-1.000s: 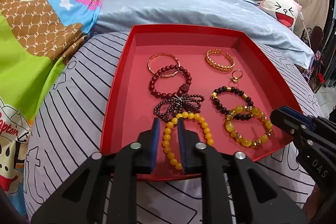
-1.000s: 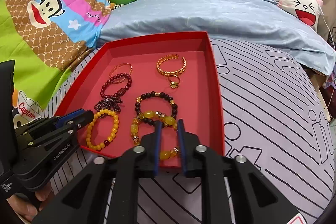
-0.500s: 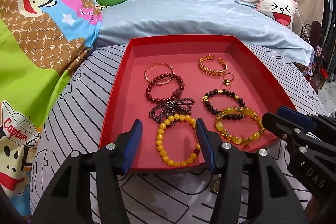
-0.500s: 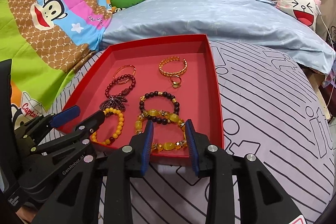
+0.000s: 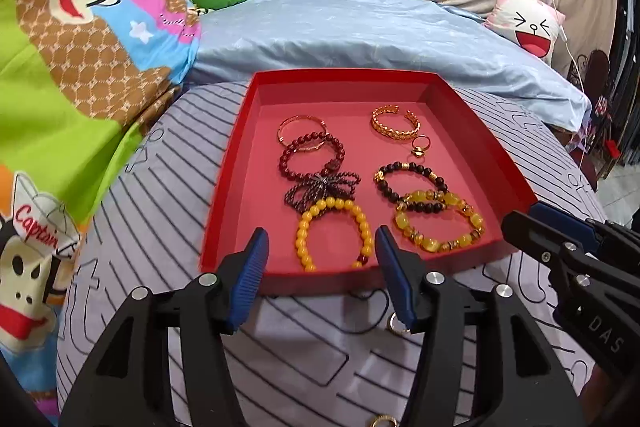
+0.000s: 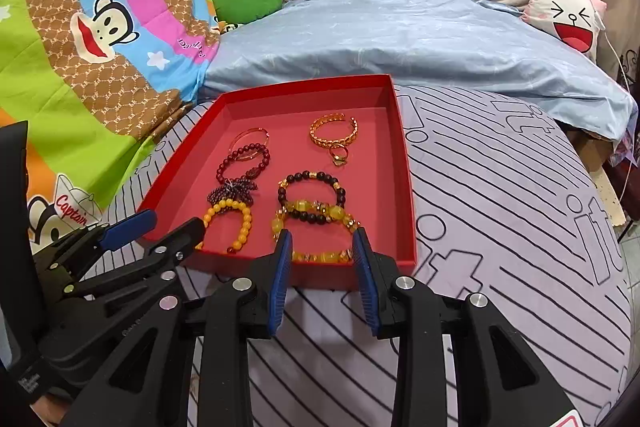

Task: Organize jewelry
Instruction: 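Move both open grippers back to the gold hoop earrings on the sheet, then grasp one gold hoop earring with left gripper while right gripper grasps the other hoop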

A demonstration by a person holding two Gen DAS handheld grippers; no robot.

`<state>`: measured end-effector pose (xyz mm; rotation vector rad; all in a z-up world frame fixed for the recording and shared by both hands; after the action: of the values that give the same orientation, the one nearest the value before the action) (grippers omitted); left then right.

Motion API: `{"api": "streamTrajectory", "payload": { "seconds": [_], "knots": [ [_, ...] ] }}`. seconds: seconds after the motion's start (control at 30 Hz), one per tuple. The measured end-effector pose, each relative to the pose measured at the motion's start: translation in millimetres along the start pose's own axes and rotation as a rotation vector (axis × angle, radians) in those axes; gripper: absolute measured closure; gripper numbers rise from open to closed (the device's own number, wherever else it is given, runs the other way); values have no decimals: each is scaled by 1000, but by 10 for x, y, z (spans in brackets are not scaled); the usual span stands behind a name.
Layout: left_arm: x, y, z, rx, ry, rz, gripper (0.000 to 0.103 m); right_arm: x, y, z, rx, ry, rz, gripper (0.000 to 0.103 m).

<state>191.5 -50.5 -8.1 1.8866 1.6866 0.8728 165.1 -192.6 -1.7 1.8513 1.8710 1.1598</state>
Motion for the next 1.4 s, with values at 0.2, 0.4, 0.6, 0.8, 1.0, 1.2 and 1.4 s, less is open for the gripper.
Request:
{"api": "streamTrajectory", "payload": {
  "seconds": [0.2,0.4,0.6,0.8,1.0,1.2,1.4],
  "knots": [
    [153,-132,-153,-7,15,-31,50,12,-176,-116,9,2,7,72],
    [240,-335,-290,11,5,-50,50,22,-367,-232,20,-8,6,72],
    [168,-655,-382,54,-25,-55,50,-1,-536,-315,29,-5,28,72],
    [26,-911,-401,105,-56,-44,50,-53,-675,-362,37,-9,59,72],
    [-105,-1040,-413,118,-62,-15,50,-55,-841,-394,53,-17,61,72],
    [-159,-1063,-406,107,-37,10,55,-11,-953,-384,72,0,69,72],
    [-181,-1077,-425,96,-55,23,70,-5,-967,-383,73,3,70,72]
  ]
}}
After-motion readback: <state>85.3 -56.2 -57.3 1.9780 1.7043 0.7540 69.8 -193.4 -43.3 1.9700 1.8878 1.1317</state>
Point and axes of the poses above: each gripper's, at about its wrist camera, not at the fingertips, and z roughly the way its jaws point, x to its left, y to its top, the point moved 6 cm from there along z, roughly the way its jaws point, and after that the axes turned 15 degrees about y, right-handed, at the moved point
